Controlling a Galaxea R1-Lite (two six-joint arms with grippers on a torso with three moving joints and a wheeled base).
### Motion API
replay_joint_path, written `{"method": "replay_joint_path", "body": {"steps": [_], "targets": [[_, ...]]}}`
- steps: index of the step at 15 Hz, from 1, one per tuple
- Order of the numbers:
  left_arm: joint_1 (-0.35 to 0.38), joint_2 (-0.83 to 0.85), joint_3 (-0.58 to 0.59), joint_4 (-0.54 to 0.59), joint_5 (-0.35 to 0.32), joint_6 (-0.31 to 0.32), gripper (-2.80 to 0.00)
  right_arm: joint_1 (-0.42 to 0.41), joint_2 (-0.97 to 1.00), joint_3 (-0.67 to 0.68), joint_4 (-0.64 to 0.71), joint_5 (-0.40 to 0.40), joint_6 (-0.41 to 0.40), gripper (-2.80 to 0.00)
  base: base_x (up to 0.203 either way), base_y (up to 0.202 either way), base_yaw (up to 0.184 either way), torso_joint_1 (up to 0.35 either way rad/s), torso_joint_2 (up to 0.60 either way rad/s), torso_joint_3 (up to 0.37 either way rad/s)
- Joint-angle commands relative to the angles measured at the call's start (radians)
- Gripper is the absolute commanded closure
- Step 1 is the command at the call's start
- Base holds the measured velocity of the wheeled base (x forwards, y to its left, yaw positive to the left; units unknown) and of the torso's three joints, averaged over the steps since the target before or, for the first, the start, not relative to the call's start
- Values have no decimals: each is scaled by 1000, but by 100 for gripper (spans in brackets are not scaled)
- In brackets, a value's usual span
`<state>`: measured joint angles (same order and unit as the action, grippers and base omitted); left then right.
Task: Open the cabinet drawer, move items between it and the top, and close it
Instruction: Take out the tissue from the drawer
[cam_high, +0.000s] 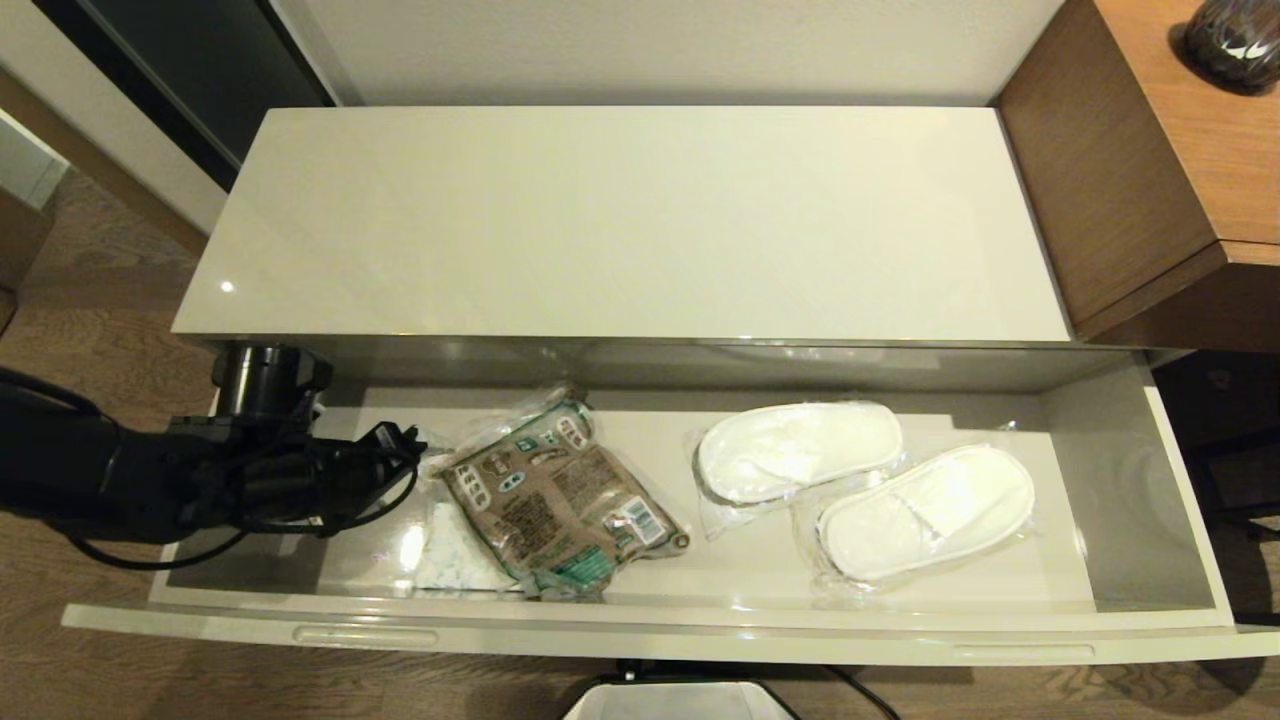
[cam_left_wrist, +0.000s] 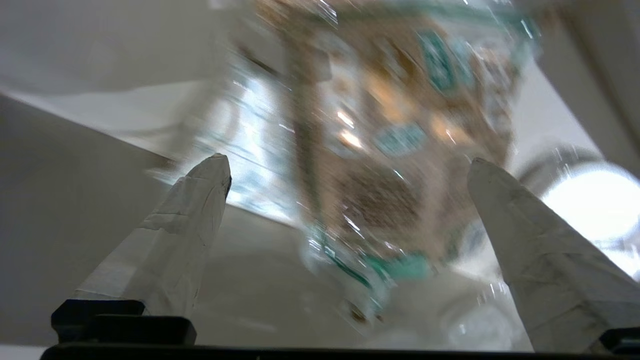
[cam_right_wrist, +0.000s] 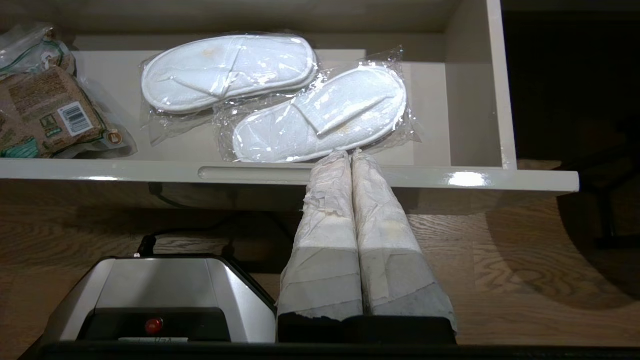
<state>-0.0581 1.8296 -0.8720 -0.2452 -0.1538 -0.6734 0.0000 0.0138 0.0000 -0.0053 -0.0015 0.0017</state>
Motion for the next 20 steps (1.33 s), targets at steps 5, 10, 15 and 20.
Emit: {"method": "replay_joint_path", "body": {"steps": [5, 10, 15, 20], "targets": [[115, 73, -75, 74, 4, 0, -280, 0, 2, 2, -1, 0, 0, 0, 0, 0, 0, 0, 0, 0], [121, 152, -126, 96, 76, 0, -280, 0, 2, 2, -1, 0, 0, 0, 0, 0, 0, 0, 0, 0], [61, 188, -130, 84, 77, -4, -280, 0, 2, 2, -1, 0, 0, 0, 0, 0, 0, 0, 0, 0], [23, 220, -156, 86, 131, 0, -280, 0, 2, 2, -1, 0, 0, 0, 0, 0, 0, 0, 0, 0]]}}
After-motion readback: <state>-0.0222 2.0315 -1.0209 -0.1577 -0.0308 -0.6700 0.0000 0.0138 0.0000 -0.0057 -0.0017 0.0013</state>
